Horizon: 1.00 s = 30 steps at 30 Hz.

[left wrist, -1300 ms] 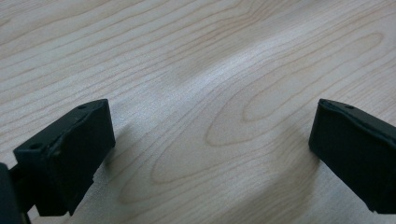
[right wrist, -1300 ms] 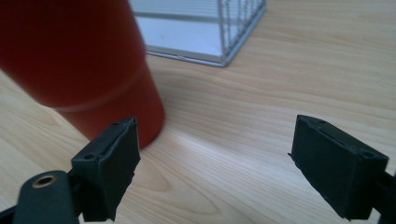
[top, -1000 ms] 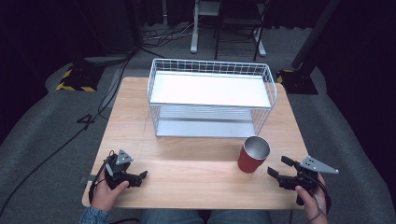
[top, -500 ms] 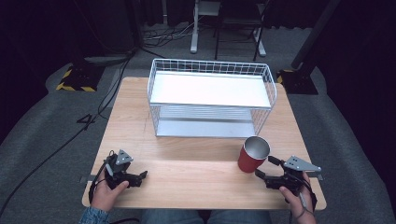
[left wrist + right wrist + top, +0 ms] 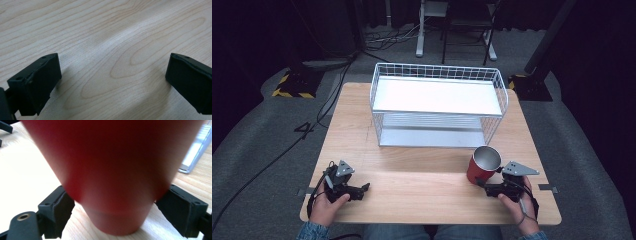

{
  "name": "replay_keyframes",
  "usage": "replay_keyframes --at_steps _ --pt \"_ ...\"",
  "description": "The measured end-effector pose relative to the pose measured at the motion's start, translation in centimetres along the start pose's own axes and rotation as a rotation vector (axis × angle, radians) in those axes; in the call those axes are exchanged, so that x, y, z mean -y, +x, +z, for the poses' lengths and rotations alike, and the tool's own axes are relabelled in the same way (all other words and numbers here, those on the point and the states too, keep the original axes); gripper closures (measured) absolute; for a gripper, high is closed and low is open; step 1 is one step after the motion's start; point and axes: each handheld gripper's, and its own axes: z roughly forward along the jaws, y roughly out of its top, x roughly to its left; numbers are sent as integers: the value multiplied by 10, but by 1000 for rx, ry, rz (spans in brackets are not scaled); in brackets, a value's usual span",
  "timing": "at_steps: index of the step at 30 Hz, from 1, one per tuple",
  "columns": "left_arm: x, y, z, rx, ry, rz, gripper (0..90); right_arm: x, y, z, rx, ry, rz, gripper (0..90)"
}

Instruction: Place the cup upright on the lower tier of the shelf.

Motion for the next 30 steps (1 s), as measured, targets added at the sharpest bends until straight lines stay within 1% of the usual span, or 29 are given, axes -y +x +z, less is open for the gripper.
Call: replay_keyframes --at_steps 3,4,8,13,20,23,28,30 --pt "0 0 0 -1 1 1 5 -1 1 4 8 4 -5 153" --pt "0 0 0 0 0 0 5 -2 1 7 5 5 -8 146" --pt "0 0 0 0 1 0 5 -1 -2 13 -5 11 -6 140" --pt "0 0 0 0 0 -1 5 0 -1 20 5 11 -5 144" --pt "0 0 0 0 0 0 5 -1 -1 20 -2 3 -3 147" --pt "0 0 0 -1 0 -1 5 -1 0 20 2 0 -8 151" --pt "0 0 0 0 0 -1 5 -1 2 19 18 -12 -44 164" --pt "0 0 0 0 0 -1 5 0 2 19 21 -13 -48 165"
